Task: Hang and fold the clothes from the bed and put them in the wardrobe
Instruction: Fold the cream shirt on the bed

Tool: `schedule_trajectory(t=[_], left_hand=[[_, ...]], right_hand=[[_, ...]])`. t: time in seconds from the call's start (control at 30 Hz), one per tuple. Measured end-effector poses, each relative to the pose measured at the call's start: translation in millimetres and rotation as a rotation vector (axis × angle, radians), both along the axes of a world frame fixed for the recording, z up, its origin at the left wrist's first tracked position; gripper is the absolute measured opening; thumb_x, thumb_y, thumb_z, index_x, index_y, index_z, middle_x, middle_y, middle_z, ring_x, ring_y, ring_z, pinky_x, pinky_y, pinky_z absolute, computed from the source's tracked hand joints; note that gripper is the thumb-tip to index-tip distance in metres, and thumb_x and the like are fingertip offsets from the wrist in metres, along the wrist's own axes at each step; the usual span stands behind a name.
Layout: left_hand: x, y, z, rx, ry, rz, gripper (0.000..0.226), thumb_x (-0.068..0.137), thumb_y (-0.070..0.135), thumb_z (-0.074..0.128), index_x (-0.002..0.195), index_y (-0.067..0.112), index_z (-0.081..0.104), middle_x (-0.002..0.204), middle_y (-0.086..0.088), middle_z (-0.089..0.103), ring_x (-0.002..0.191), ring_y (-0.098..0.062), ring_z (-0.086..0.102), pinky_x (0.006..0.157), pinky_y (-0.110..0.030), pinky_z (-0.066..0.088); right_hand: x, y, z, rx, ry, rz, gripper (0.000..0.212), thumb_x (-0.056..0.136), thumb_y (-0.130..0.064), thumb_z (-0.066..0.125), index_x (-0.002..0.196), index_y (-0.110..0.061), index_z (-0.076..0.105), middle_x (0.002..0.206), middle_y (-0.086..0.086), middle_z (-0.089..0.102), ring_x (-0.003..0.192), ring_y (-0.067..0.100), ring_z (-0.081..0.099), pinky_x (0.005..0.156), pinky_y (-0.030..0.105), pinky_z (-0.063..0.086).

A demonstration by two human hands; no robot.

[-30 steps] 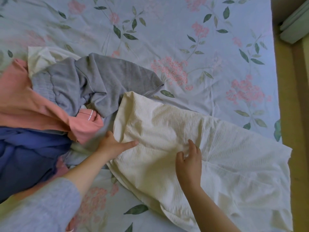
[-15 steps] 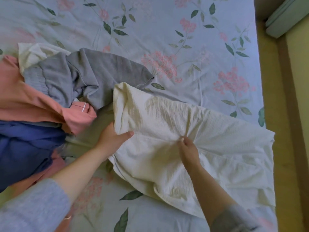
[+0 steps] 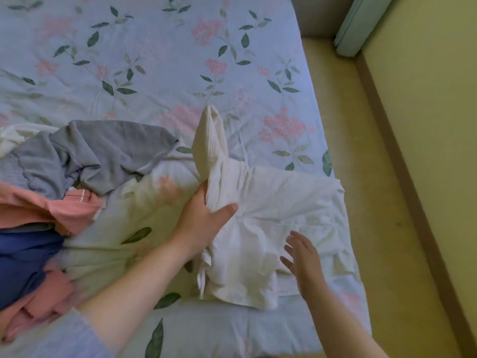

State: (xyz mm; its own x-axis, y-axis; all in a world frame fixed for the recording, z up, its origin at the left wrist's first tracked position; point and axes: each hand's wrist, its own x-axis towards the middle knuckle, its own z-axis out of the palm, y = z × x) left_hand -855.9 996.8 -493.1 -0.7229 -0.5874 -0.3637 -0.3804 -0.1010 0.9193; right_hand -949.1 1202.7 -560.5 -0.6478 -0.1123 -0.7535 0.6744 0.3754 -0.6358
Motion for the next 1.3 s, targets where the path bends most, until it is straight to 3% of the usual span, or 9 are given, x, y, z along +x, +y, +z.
schedule_trajectory(t=[0.17, 0.3, 0.43, 0.6, 0.73, 0.83, 1.03, 1.17, 1.3], left_hand=[[-44.9, 62.7, 25.6, -0.058, 0.018, -0.1, 0.054, 0.087, 0.014, 0.069, 0.134, 0.028, 0.048, 0.122, 0.015, 0.062, 0.112, -0.003, 0.06, 0.096, -0.025, 0.047], [-88.3, 117.6, 30.0, -0.121, -0.023, -0.217, 0.058, 0.088, 0.014, 0.064, 0.14, 0.026, 0.042, 0.113, 0.027, 0.058, 0.097, 0.018, 0.056, 0.075, -0.001, 0.043], [-132.9, 176.4, 21.0, -0.203, -0.16, -0.372, 0.063, 0.088, 0.019, 0.063, 0.145, 0.022, 0.036, 0.128, 0.007, 0.058, 0.116, -0.016, 0.058, 0.093, -0.028, 0.048], [-158.5, 241.0, -4.2, 0.226, -0.287, -0.406, 0.05, 0.088, 0.031, 0.068, 0.131, 0.01, 0.051, 0.103, -0.004, 0.063, 0.083, -0.016, 0.069, 0.073, -0.029, 0.06], [-152.3, 233.0, -38.5, -0.19, -0.258, -0.298, 0.01, 0.092, 0.013, 0.058, 0.095, 0.016, 0.067, 0.078, 0.0, 0.059, 0.066, -0.015, 0.06, 0.059, -0.026, 0.048], [-138.0, 211.4, -59.8, -0.423, -0.304, -0.297, 0.013, 0.091, 0.014, 0.055, 0.095, 0.019, 0.066, 0.08, 0.004, 0.054, 0.064, -0.01, 0.053, 0.061, -0.024, 0.039], [-136.3, 175.0, -87.7, -0.476, -0.355, -0.324, 0.02, 0.09, 0.011, 0.057, 0.109, 0.015, 0.063, 0.099, 0.002, 0.057, 0.08, -0.009, 0.056, 0.071, -0.015, 0.039], [-134.7, 173.9, -99.6, -0.462, -0.384, -0.407, 0.034, 0.091, 0.01, 0.054, 0.124, 0.015, 0.059, 0.113, 0.002, 0.053, 0.092, -0.012, 0.057, 0.084, -0.02, 0.039], [-134.9, 176.7, -104.3, -0.423, -0.397, -0.401, 0.038, 0.093, 0.011, 0.052, 0.131, 0.016, 0.055, 0.115, 0.002, 0.052, 0.094, -0.013, 0.056, 0.086, -0.022, 0.04]], right_hand=[[-29.6, 59.0, 29.3, -0.072, 0.014, -0.133, 0.033, 0.102, -0.017, 0.047, 0.134, -0.012, 0.052, 0.13, 0.009, 0.056, 0.117, 0.025, 0.056, 0.096, 0.04, 0.049], [-60.2, 108.4, 44.3, -0.106, 0.043, -0.227, 0.029, 0.101, -0.015, 0.048, 0.129, -0.011, 0.053, 0.12, 0.009, 0.059, 0.109, 0.026, 0.059, 0.091, 0.039, 0.05], [-86.5, 154.8, 45.6, -0.126, 0.05, -0.246, 0.024, 0.101, -0.02, 0.048, 0.125, -0.015, 0.054, 0.115, 0.004, 0.063, 0.106, 0.021, 0.062, 0.09, 0.038, 0.052], [-114.1, 180.8, 25.4, -0.135, -0.021, -0.186, 0.013, 0.101, -0.026, 0.047, 0.105, -0.019, 0.057, 0.109, 0.005, 0.063, 0.102, 0.02, 0.06, 0.094, 0.041, 0.049], [-123.8, 185.9, -6.7, 0.047, 0.095, 0.067, 0.012, 0.098, -0.028, 0.05, 0.088, -0.022, 0.049, 0.091, -0.002, 0.052, 0.093, 0.019, 0.047, 0.082, 0.035, 0.043], [-131.1, 181.9, -24.0, 0.138, 0.169, 0.205, 0.011, 0.095, -0.031, 0.054, 0.101, -0.026, 0.047, 0.089, -0.009, 0.049, 0.091, 0.016, 0.047, 0.076, 0.026, 0.037], [-153.6, 158.3, -36.8, 0.239, 0.253, 0.274, 0.034, 0.084, -0.032, 0.064, 0.068, -0.015, 0.04, 0.066, -0.002, 0.043, 0.061, 0.017, 0.041, 0.053, 0.03, 0.031], [-154.7, 152.0, -42.4, 0.195, 0.379, 0.242, 0.025, 0.082, -0.029, 0.068, 0.079, -0.012, 0.051, 0.077, 0.003, 0.053, 0.072, 0.023, 0.049, 0.064, 0.036, 0.042], [-160.5, 138.4, -39.6, 0.073, 0.135, 0.235, 0.049, 0.083, -0.037, 0.073, 0.122, -0.012, 0.06, 0.115, 0.001, 0.065, 0.106, 0.022, 0.062, 0.095, 0.04, 0.051]])
